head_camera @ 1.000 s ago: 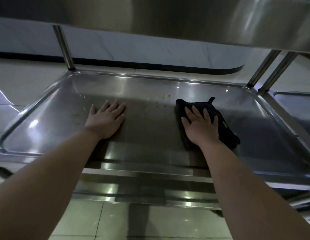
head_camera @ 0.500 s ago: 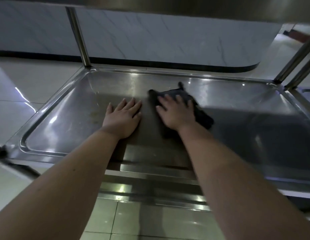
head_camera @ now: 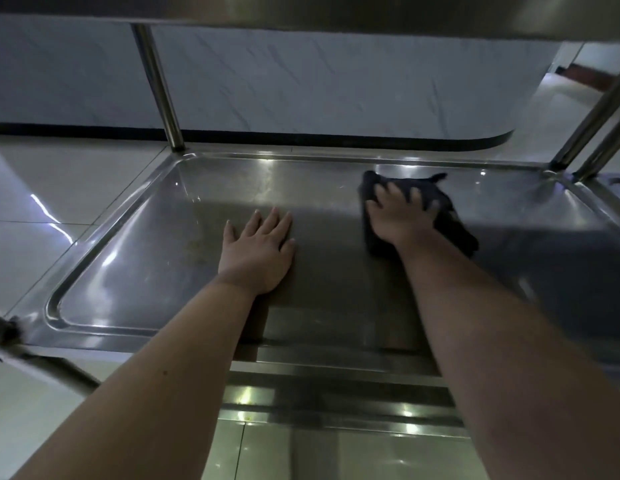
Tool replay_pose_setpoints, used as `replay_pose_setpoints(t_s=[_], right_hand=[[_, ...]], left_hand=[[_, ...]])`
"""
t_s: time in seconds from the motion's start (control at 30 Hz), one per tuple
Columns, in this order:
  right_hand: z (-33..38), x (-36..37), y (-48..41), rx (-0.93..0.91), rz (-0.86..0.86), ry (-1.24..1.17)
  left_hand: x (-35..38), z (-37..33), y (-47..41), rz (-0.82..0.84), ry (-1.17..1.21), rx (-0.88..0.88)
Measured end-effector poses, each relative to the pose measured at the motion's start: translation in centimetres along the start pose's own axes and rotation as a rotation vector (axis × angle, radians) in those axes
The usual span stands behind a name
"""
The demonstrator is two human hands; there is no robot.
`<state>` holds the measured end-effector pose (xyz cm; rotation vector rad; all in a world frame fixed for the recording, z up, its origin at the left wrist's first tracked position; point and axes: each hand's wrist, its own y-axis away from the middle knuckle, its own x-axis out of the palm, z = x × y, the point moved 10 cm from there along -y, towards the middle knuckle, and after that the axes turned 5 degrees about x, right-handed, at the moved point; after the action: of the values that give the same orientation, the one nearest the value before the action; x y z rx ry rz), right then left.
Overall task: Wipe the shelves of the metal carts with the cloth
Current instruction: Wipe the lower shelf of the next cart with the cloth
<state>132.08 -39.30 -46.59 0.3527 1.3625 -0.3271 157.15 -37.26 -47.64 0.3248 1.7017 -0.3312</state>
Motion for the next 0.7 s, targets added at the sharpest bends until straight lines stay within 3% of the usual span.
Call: replay_pose_setpoints(t_s=[0.1,0.2,0.3,0.4,0.53,0.63,0.7], right_hand=[[11.5,2.2,3.0,-0.264,0.017,0.023],[14.5,2.8,4.4,-0.328,0.041,-0.017],[9.9,1.6,2.9,-0.293,-0.001,-0.006],[-1.0,-0.6,0.5,-0.075,-0.047,0.009],[-14.6,-2.2,1.6,0.215,0.015,0.007],[-14.1,-1.8,4.4,0.288,0.034,0.010],[-9.2,-1.1,6.5,0.205,0.020,0.013]], left_hand=[[0.1,0.3,-0.1,-0.002,-0.016,-0.006],[0.2,0.8,0.0,-0.002,0.003,-0.023],[0.1,0.7,0.1,-0.005,0.008,-0.018],[0.0,0.6,0.1,-0.003,0.014,-0.016],[0.0,0.0,0.3,0.019,-0.010,0.002],[-0.1,-0.3,0.5,0.036,-0.043,-0.006],[-0.2,-0.2,0.7,0.040,-0.044,-0.016]])
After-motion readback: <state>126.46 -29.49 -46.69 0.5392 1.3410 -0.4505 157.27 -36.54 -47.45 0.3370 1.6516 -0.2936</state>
